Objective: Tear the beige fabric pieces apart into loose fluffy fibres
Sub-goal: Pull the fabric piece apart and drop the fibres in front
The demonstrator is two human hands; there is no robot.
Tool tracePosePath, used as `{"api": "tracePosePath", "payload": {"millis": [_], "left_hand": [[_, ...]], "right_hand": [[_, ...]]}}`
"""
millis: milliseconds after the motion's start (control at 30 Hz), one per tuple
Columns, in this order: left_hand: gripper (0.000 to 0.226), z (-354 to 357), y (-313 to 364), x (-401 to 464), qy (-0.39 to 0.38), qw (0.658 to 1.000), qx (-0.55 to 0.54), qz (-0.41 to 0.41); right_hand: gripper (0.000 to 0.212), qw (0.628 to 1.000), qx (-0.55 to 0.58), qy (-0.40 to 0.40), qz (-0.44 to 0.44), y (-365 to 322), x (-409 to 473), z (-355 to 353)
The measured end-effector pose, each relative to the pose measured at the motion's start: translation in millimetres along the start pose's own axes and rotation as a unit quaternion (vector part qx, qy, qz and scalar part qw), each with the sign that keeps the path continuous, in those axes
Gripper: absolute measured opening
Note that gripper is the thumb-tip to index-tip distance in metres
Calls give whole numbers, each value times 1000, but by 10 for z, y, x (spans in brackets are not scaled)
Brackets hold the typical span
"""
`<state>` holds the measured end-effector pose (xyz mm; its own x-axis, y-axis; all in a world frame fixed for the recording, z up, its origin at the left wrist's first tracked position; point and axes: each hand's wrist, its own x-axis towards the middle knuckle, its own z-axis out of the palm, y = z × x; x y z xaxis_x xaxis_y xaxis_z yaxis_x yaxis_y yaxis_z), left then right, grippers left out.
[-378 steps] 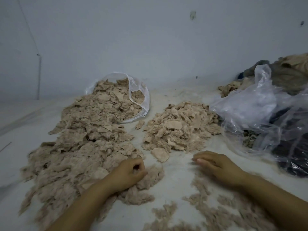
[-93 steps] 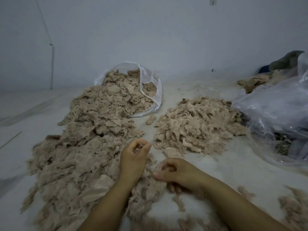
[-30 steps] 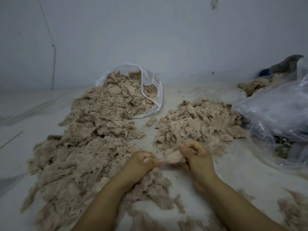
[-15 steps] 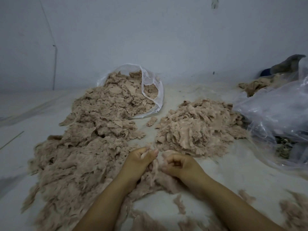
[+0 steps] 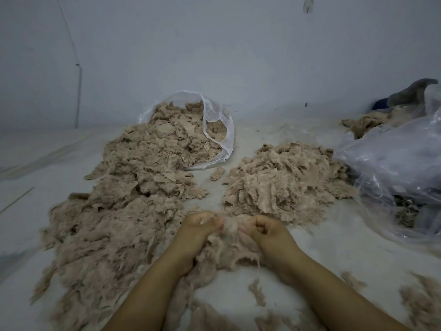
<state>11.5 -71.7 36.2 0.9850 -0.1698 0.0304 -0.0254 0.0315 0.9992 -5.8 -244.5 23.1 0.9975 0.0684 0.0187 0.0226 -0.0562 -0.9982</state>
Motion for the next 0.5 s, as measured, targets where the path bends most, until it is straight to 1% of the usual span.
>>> {"api": "tracePosePath", "payload": {"millis": [67, 100, 167, 233, 300, 333, 367, 400, 433, 467, 500], "left_hand": [[16, -91, 26, 33, 29, 998, -53, -9], [19, -128, 31, 40, 20, 999, -44, -5], [24, -126, 27, 26, -26, 999, 40, -3], [26, -44, 3, -12, -79, 988, 130, 4], [39, -1, -31, -19, -90, 984, 152, 27], [39, -5, -31, -17, -93, 985, 145, 31], [34, -18, -23, -18, -103, 985, 136, 34], [23, -32, -18, -15, -122, 983, 132, 35], [14, -34, -1, -28, -142, 979, 141, 37], [17, -35, 4, -35, -156, 975, 151, 44], [22, -39, 1, -35, -153, 975, 157, 46]], "right_hand": [[28, 999, 41, 17, 28, 1, 15, -49], [28, 997, 63, 10, 38, -6, 10, -60], [20, 994, 97, -13, 43, -18, -2, -42], [12, 992, 114, -29, 38, -29, 2, -12], [13, 991, 121, -31, 44, -48, 12, -21], [12, 991, 119, -37, 52, -47, 15, -34], [8, 991, 111, -47, 59, -54, 8, -41], [3, 992, 99, -59, 59, -55, 1, -48], [4, 993, 87, -64, 56, -63, -12, -50], [11, 994, 79, -58, 52, -58, -13, -50], [18, 995, 73, -39, 49, -60, -12, -47]]}}
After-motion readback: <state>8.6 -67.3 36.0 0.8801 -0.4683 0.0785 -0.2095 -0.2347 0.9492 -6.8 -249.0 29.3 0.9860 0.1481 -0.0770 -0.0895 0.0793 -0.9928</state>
